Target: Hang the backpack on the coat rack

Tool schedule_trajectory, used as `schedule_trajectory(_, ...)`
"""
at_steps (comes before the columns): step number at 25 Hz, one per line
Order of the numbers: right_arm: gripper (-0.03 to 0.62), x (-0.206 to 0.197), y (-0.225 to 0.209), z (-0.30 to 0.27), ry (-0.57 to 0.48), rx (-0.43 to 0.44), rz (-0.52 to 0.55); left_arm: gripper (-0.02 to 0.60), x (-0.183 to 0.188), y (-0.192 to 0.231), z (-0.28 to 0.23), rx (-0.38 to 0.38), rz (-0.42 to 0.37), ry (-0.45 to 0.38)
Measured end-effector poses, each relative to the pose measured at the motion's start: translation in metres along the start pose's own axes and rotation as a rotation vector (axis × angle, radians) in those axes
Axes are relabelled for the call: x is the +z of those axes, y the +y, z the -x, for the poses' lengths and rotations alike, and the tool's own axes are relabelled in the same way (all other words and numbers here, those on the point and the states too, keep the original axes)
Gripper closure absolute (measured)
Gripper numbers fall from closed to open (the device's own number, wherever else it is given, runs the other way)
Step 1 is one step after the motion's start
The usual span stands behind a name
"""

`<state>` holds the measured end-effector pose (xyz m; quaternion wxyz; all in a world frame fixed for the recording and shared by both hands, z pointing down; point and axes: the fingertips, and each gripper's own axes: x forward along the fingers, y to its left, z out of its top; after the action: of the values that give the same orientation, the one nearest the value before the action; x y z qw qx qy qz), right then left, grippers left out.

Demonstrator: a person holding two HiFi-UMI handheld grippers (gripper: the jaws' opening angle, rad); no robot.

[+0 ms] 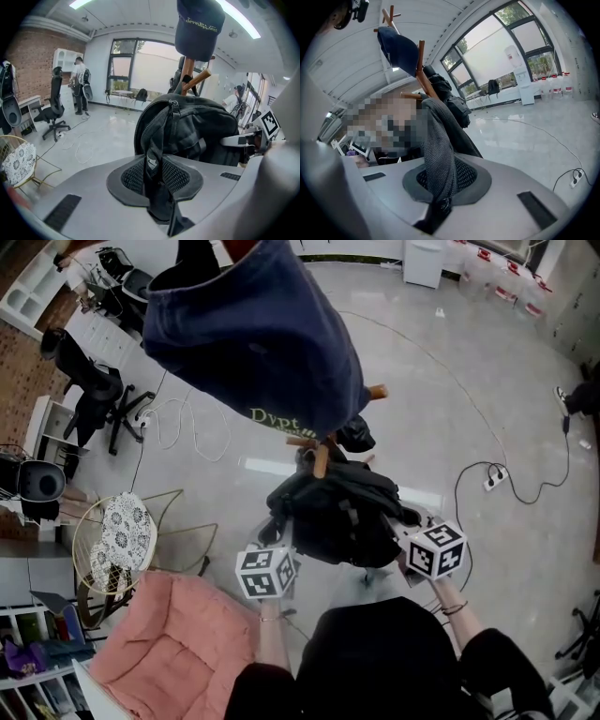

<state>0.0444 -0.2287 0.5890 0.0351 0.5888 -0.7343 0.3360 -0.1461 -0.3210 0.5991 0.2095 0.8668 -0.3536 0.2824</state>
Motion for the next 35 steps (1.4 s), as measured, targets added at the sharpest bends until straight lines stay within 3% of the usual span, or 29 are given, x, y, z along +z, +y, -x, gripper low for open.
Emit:
schedule_trajectory(16, 0.568, -0.006, -0.022, -0.016, 0.001, -0.025, 0.028, 0.492, -0.006, 0.004, -0.028, 0.000, 0.021, -0.004)
schedule_trajectory(35, 0.566, -0.007, -0.036, -0.026, -0.010, -0.073, 0.062, 0.463, -0.001, 0.012, -0.040, 0.044, 0.099, -0.040)
